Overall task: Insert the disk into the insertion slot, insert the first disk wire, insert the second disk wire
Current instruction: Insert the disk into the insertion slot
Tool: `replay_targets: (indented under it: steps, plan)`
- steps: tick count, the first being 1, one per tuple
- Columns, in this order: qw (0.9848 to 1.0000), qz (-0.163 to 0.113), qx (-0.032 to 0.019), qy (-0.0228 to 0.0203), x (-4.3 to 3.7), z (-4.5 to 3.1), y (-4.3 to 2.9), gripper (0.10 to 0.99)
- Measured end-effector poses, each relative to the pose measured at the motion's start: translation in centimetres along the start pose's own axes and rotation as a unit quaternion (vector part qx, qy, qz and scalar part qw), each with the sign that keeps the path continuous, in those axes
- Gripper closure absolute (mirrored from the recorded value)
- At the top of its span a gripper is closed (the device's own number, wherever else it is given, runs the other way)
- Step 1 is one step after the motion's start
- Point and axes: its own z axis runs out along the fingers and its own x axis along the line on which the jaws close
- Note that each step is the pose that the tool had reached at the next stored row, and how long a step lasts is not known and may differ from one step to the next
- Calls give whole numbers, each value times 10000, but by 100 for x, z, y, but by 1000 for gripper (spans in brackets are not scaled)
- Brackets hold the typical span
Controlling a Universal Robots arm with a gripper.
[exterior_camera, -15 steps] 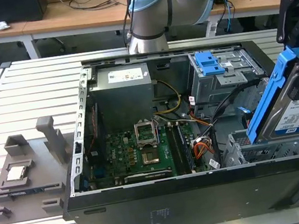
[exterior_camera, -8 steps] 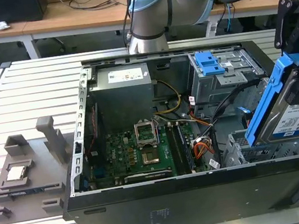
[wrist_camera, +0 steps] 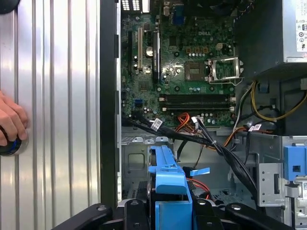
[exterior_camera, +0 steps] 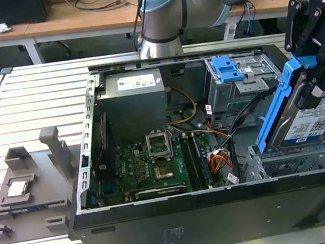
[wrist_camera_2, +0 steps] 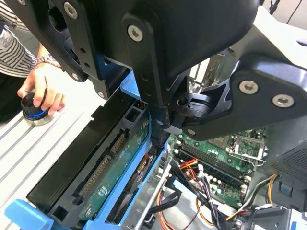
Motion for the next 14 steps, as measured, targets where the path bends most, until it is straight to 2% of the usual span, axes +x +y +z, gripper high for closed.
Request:
replay_targets:
  steps: [14]
  plan:
    - [10000,1,0,-4,-15,151,-4,722]
